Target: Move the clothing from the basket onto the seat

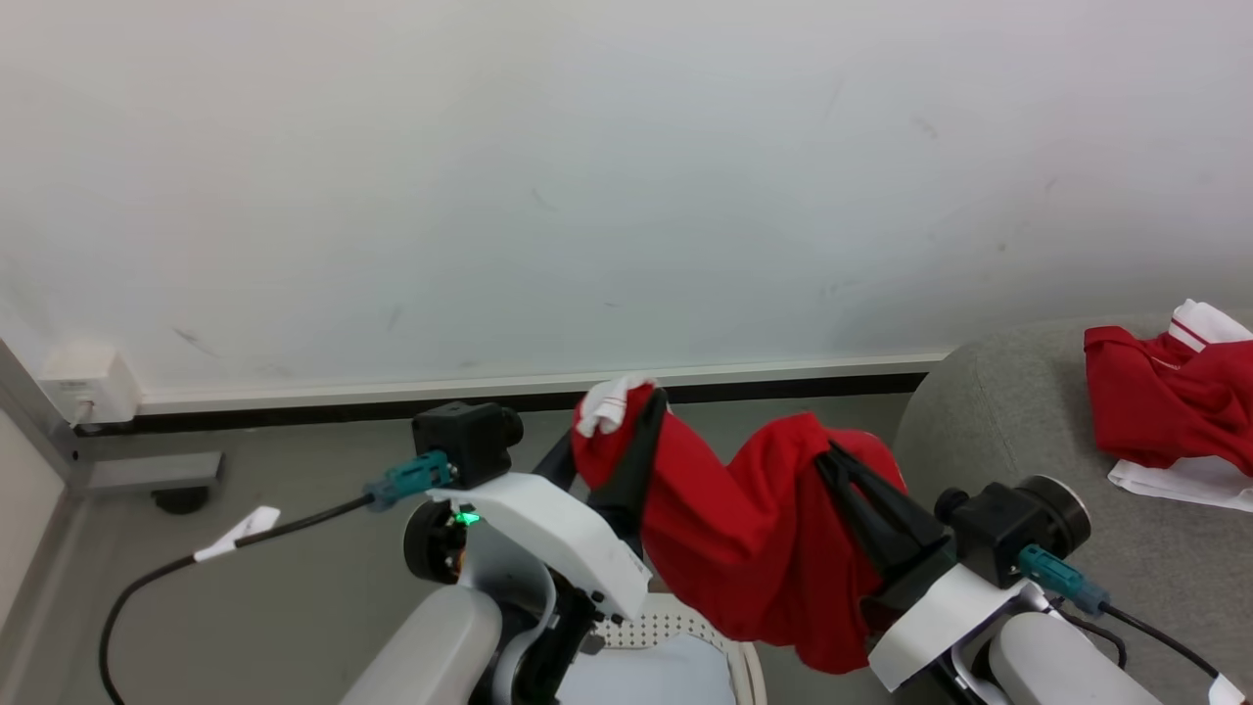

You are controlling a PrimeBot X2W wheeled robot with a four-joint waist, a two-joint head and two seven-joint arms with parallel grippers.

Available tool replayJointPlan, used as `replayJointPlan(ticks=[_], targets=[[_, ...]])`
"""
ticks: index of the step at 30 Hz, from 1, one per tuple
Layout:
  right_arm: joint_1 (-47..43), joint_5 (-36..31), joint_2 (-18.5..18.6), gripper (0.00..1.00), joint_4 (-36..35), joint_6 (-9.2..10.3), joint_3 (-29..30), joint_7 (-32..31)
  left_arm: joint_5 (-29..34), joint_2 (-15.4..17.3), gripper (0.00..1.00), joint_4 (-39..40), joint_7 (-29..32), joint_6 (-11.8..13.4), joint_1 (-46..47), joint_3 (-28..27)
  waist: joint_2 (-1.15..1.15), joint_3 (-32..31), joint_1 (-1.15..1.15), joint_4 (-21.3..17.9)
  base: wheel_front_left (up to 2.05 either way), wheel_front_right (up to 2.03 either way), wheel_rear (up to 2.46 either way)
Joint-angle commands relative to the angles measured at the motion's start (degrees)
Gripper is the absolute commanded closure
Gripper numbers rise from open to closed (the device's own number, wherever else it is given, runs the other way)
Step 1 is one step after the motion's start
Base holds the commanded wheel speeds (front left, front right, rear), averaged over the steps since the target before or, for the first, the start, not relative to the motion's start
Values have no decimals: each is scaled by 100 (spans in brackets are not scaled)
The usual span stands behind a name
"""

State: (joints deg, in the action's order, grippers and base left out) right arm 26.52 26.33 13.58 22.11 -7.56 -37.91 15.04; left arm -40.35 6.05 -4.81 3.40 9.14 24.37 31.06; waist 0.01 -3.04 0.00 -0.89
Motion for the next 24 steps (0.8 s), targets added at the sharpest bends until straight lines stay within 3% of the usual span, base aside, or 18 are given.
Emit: replayJointPlan(ticks=[1,16,24], targets=[[-93,-60,42,100,-45,15,59,20,7,7,0,-63,-64,-39,-86,-7,-1,16,0,-19,0,0,0],[-239,-159,295,100,-272,15,785,20,430,126,0,-1335,-973,-742,-405,568,-1,82,0,-117,0,0,0],[-309,-223,356,100,-341,15,1031,20,594,103,0,-1606,-1420,-962,-285,691,-1,84,0,-176,0,0,0]])
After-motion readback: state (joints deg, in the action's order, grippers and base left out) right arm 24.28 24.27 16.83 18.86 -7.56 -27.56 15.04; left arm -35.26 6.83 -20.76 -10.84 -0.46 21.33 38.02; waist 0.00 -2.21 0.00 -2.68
